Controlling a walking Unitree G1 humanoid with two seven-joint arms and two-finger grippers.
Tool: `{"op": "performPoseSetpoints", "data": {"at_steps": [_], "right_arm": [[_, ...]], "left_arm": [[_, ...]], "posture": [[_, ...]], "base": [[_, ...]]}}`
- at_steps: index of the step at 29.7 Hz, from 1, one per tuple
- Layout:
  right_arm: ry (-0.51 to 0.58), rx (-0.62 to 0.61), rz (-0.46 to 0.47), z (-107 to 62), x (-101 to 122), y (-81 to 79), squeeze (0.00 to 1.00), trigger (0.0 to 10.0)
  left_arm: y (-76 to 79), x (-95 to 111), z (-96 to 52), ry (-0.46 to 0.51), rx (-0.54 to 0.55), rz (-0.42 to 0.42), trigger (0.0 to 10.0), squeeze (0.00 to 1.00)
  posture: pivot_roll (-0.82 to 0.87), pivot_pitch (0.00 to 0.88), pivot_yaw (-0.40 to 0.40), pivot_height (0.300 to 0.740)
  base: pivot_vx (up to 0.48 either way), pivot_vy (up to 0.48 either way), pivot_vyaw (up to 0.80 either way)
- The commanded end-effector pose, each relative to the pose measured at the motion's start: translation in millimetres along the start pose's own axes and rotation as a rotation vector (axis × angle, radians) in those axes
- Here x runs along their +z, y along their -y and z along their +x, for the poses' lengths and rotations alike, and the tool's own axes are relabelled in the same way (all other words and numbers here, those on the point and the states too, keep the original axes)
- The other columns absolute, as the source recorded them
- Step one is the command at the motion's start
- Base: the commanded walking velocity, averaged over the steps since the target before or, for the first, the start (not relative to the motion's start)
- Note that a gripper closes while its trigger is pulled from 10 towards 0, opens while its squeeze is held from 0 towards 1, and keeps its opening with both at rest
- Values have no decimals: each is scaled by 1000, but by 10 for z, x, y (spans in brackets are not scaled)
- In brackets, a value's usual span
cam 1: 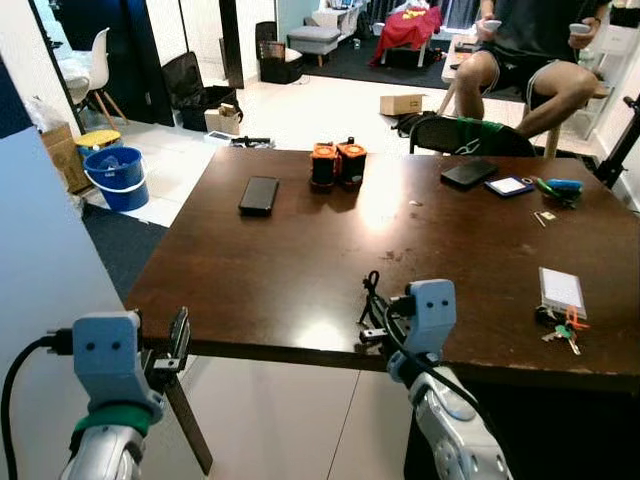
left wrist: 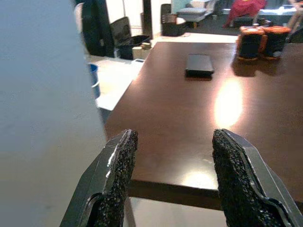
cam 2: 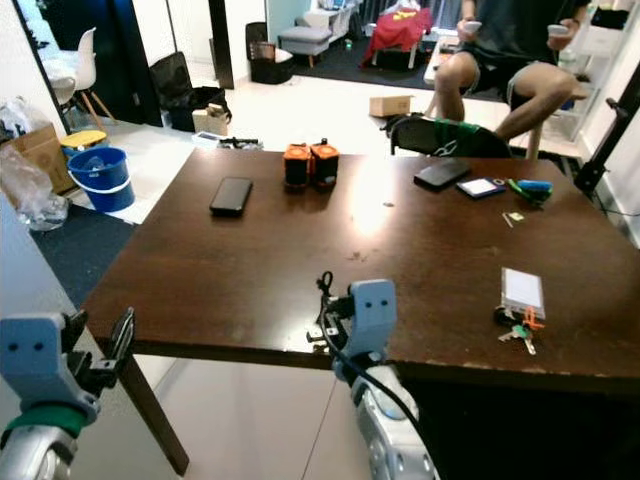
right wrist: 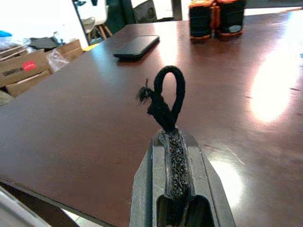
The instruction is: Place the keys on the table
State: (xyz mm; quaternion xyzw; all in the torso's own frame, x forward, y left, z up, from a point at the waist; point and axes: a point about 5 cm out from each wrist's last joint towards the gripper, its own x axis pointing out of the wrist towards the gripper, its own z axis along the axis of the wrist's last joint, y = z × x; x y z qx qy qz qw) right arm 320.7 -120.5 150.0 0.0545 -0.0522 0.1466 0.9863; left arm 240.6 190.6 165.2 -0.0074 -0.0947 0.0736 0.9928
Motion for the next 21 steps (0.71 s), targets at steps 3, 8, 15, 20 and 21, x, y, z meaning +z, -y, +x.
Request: {"op": "performPoseSetpoints", "data": {"at_steps": [3, 8, 15, 20, 21], "right_arm": [[-5, 8, 7, 0, 1, -20, 0, 10000], [-6, 2, 5, -12, 1, -7, 0, 10000], [-3, -3, 3, -15, 13, 4, 0, 10000], [-3, -5, 1, -8, 14, 9, 0, 10000], [-3, -5, 1, -8, 14, 9, 0, 10000]], "left_arm": [[13, -7, -11, -12, -5, -18, 10000, 0], [23, -10, -3, -12, -9, -19, 10000, 0], [38, -7, 6, -12, -19, -22, 10000, 0], [31, 3, 7, -9, -19, -22, 10000, 0], [31, 3, 7, -9, -19, -22, 10000, 0]], "posture": [[-123, 55, 103, 740], [-123, 55, 103, 740], [-130, 56, 109, 740], [-132, 54, 111, 740], [-132, 54, 111, 740]], "base": [[0, -405, 0], [0, -409, 0], [0, -406, 0], [0, -405, 0], [0, -405, 0]]}}
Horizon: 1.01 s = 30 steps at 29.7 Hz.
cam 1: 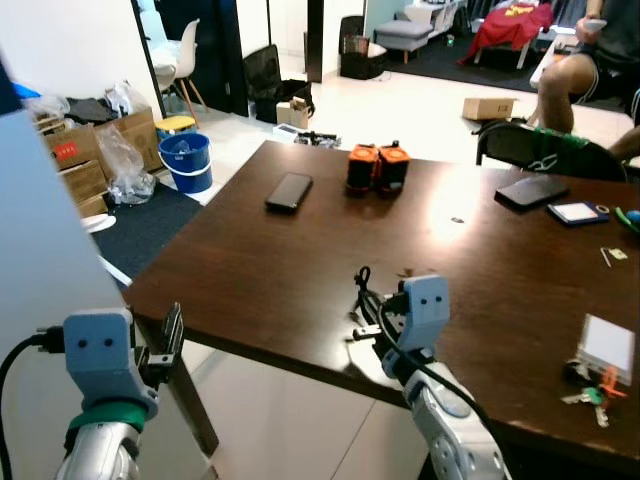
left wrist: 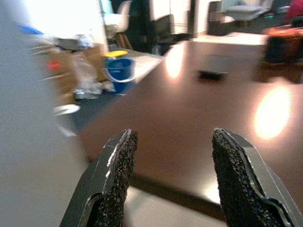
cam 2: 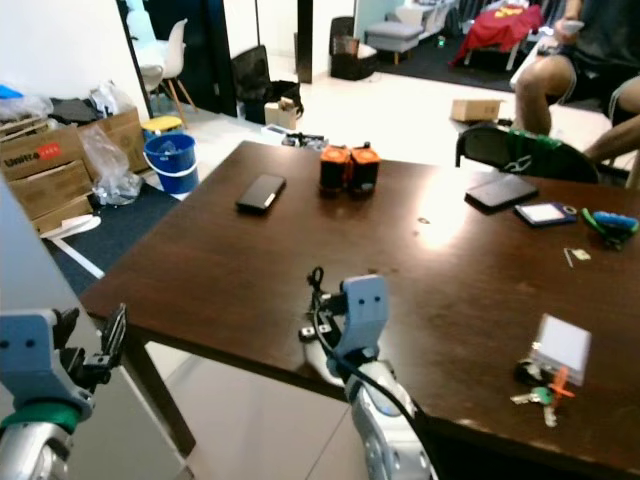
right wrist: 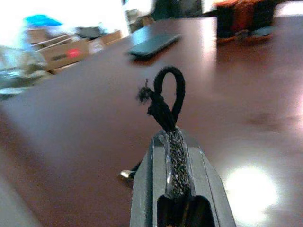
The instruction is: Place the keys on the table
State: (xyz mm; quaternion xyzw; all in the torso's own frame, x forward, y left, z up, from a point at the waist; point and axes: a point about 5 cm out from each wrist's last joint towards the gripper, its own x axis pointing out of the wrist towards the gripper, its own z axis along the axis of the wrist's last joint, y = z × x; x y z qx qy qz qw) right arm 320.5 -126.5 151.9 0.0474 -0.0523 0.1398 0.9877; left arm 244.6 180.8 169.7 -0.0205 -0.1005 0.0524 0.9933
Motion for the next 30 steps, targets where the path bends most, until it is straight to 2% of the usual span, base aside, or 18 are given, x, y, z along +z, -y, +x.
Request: {"op": "performPoseSetpoints", "data": {"at_steps": [1, 8, 11, 18, 30], "right_arm": [[-2, 8, 16, 12, -12, -45, 0, 10000], [-4, 9, 15, 19, -12, -44, 0, 10000], [-5, 2, 13, 21, -12, -24, 0, 10000], [-7, -4, 11, 21, -9, -12, 0, 10000], [-3, -7, 4, 9, 0, 6, 0, 10000]], "left_arm": [[-77, -27, -29, -18, 22, 10, 10000, 0], [-79, -26, -31, -24, 20, -16, 10000, 0], [-55, -3, -20, -20, 5, -46, 10000, 0], [-38, 8, -13, -13, -8, -45, 10000, 0], [-20, 1, -30, -10, -22, -21, 10000, 0]], "posture": [[-127, 55, 108, 740], [-127, 55, 108, 740], [-127, 55, 108, 740], [-127, 55, 108, 740], [-132, 65, 112, 740]], "base": [[0, -401, 0], [0, -283, 0], [0, 480, 0], [0, 480, 0], [0, 0, 0]]}}
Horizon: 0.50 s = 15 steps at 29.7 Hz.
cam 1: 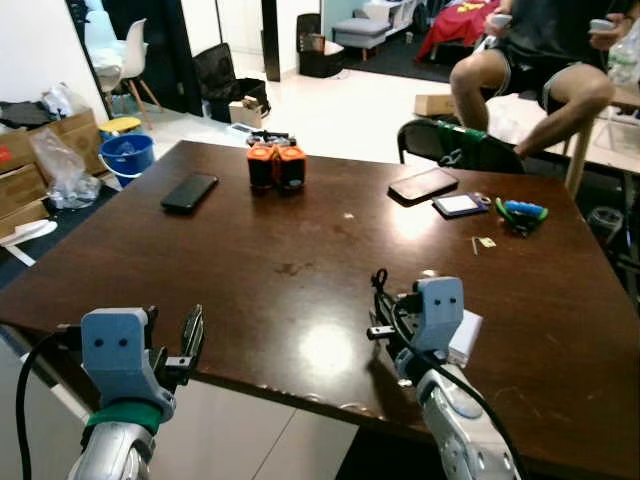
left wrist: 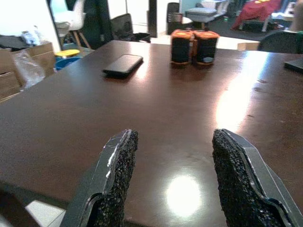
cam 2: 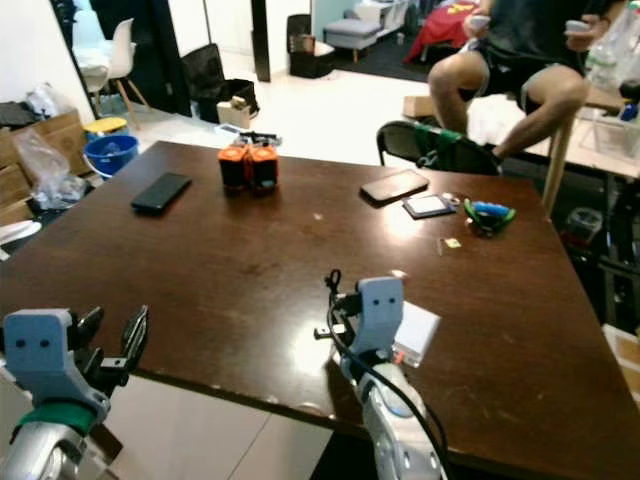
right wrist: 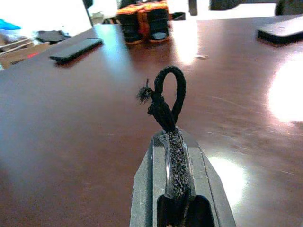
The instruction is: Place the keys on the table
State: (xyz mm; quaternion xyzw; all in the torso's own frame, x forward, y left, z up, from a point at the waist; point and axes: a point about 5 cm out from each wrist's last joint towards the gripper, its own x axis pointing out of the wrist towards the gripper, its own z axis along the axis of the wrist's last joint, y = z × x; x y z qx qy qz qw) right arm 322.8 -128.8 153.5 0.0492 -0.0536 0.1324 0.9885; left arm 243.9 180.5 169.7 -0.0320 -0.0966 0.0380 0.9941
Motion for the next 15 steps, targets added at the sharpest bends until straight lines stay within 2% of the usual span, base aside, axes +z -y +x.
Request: {"op": "performPoseSetpoints", "data": {"at_steps": [1, 5, 15], "right_arm": [[-5, 3, -1, -6, -10, -16, 0, 10000], [1, -33, 13, 3, 16, 41, 0, 10000], [-1, -37, 10, 2, 21, 55, 0, 10000]], "left_arm": [[-23, 1, -20, 0, 5, 3, 10000, 0], [-31, 9, -13, 4, 11, 0, 10000, 0], [-44, 10, -11, 7, 20, 0, 10000, 0]], "posture": [[-132, 65, 112, 740], [-134, 70, 113, 740], [-134, 70, 113, 740]], "base": [[0, 0, 0], [0, 0, -744], [0, 0, -800]]}}
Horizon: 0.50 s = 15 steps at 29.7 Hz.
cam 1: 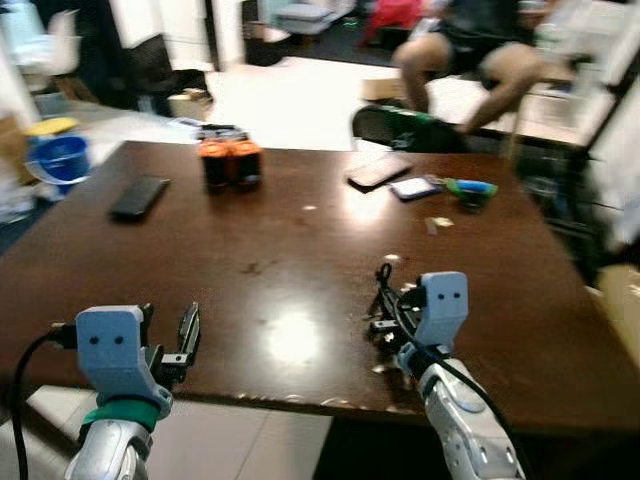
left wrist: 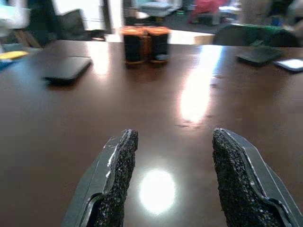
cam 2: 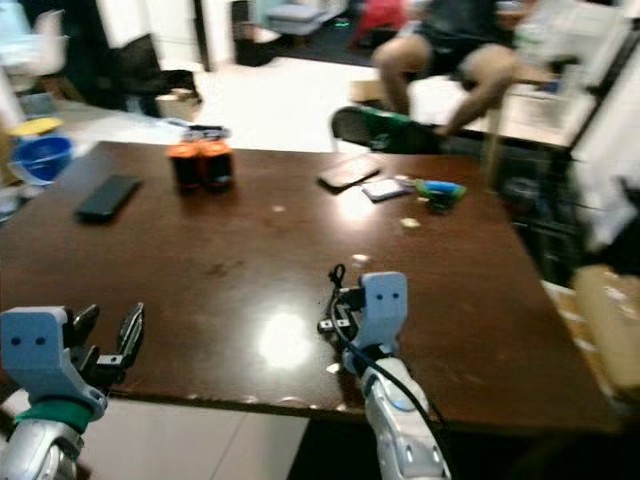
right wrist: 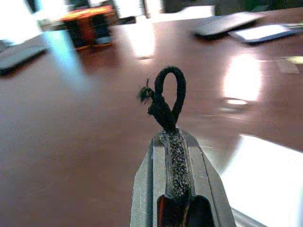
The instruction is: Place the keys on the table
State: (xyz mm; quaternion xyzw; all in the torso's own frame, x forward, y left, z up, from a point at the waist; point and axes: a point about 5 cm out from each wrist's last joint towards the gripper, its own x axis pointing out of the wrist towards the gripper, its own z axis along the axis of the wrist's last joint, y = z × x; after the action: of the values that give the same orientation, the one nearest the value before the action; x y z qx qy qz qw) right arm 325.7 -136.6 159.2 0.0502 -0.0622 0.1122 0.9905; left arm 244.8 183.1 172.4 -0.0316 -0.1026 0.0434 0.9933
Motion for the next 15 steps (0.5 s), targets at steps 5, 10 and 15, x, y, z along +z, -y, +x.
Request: {"op": "performPoseSetpoints", "data": {"at_steps": [5, 10, 15], "right_arm": [[-12, 21, 5, 2, -30, -37, 0, 10000], [-18, 27, 9, 12, -34, -48, 0, 10000], [-23, 28, 10, 14, -43, -47, 0, 10000]], "left_arm": [[-26, -15, -19, -7, 11, 2, 10000, 0], [-36, -11, -16, -7, 16, 9, 10000, 0], [-35, -11, -15, -7, 16, 9, 10000, 0]], "posture": [[-136, 72, 112, 740], [-136, 72, 112, 740], [-136, 72, 112, 740]], "base": [[0, 0, -640], [0, 0, 0], [0, 0, 0]]}}
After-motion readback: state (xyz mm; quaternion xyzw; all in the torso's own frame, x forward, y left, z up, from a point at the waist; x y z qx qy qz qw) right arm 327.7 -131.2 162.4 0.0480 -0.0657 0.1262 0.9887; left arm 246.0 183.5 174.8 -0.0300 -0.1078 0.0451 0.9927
